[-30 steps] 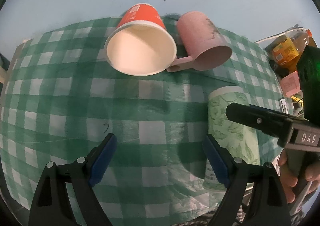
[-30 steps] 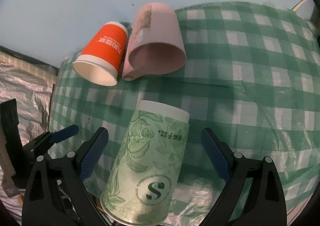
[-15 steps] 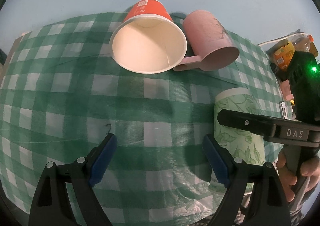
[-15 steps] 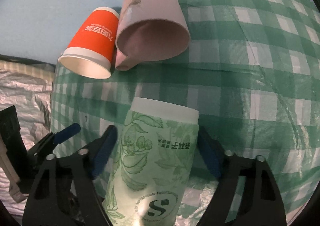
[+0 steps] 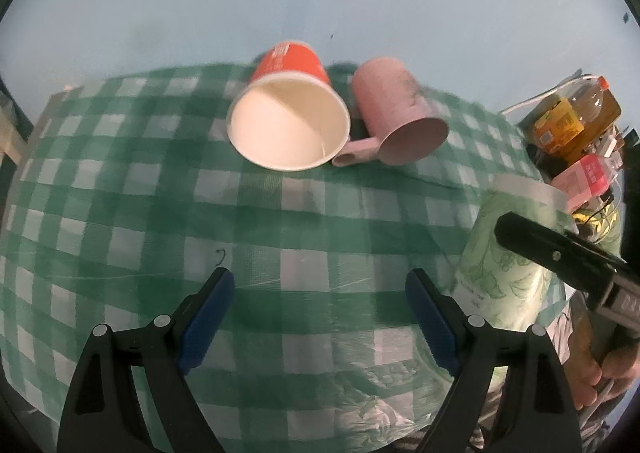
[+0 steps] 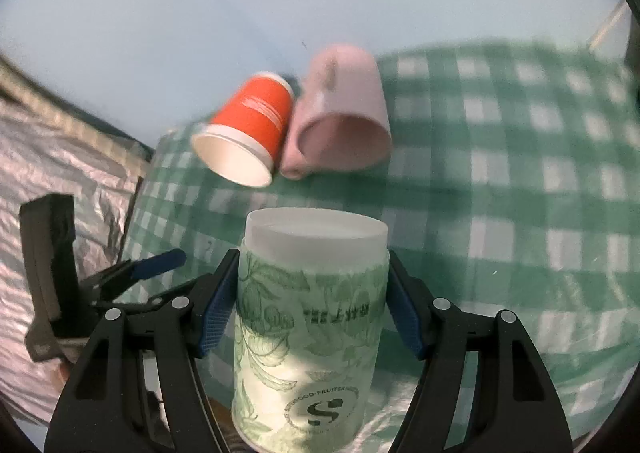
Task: Flip cup upside down
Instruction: 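Lower the inverted green cup onto the tablecloth with the right gripper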
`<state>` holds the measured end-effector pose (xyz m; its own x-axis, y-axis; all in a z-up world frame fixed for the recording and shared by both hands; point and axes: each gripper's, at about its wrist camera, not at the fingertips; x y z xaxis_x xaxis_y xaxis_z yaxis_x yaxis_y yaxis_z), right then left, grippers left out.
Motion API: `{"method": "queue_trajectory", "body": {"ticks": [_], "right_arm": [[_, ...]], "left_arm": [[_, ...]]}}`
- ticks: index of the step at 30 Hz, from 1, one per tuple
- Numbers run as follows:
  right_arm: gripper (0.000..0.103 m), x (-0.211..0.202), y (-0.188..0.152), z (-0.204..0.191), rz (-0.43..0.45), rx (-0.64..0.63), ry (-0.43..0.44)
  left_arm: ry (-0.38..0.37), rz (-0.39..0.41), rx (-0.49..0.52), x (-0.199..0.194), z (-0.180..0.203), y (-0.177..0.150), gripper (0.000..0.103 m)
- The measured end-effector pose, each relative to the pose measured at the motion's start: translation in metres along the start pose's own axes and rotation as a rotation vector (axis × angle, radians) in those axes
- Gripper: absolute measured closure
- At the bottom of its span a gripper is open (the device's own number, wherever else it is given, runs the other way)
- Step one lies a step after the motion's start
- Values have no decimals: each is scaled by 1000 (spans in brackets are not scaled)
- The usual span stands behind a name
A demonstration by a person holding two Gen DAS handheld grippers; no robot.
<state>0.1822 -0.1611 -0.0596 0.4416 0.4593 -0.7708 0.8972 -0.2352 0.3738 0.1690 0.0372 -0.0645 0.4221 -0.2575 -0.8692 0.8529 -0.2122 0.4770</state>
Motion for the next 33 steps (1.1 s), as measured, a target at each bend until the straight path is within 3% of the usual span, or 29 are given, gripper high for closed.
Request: {"method": "queue_trajectory", "body": {"ticks": [7, 11, 15, 24, 33], "right_arm": [[34, -34, -20, -33, 286, -201, -79], [34, -36, -24, -48, 387, -282, -134], [34, -33, -22, -57, 397, -314, -181], [34, -21, -27, -58, 316, -353, -252], [34, -4, -31, -50, 255, -339, -265]], "left_arm": [[28, 70, -25, -13, 10, -14, 14], [68, 99, -32, -17, 17, -27, 14], [78, 116, -43, -17, 22, -38, 14], [102, 144, -75, -16, 20, -52, 14], [106, 140, -61, -12, 23, -53, 14]]}}
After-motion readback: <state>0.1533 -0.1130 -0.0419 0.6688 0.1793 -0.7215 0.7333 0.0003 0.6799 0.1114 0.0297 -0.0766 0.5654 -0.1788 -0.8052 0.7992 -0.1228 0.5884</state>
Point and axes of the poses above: each gripper's, at about its wrist camera, not at the fingertips, and x roughly the way its jaws point, z to its right, y to its top, and after that the axes turned 14 degrees about x, right-handed
